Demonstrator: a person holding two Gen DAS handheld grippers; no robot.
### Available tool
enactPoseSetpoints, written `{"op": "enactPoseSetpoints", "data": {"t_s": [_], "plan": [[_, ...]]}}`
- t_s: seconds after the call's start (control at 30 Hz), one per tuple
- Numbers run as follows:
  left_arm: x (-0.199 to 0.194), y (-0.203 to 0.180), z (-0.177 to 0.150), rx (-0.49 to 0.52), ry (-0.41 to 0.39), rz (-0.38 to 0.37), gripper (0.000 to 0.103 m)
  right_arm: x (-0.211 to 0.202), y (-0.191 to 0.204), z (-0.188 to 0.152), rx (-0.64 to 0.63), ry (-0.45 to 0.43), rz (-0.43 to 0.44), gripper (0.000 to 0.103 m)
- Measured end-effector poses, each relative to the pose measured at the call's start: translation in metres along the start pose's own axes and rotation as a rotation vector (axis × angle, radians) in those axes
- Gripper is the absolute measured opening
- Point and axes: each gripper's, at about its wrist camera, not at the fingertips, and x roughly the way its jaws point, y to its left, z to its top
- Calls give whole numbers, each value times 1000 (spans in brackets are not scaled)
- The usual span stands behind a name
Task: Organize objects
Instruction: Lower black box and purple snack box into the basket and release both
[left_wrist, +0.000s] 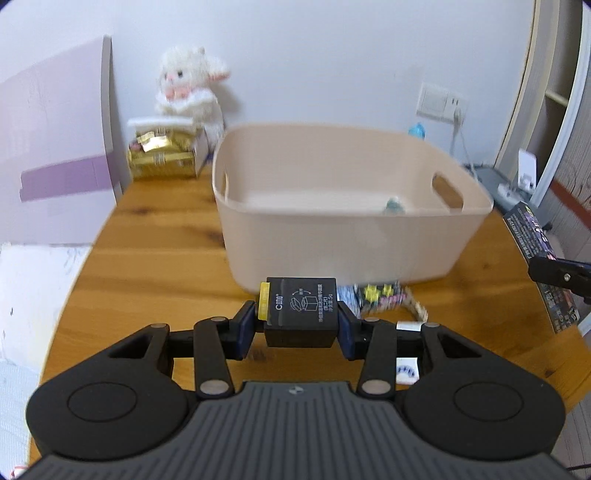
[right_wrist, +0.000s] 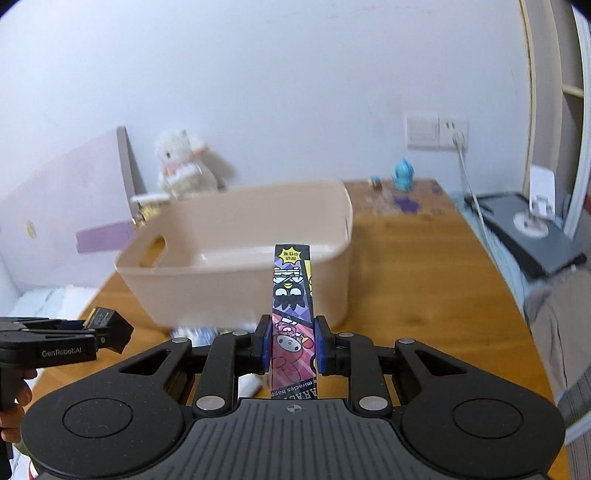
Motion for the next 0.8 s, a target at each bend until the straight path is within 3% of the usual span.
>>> {"op": "enactPoseSetpoints", "data": {"t_s": [0.23,0.47,0.8], "plan": [[-14,0,27,11,-71,-11,47,2,4,33,-15,-60,4,21],[3,1,55,22,-103,16,47,25,4,63,-24,-83,1,21],[61,-9,83,46,-54,75,47,79,12,81,-31,-28,-16,21]]}}
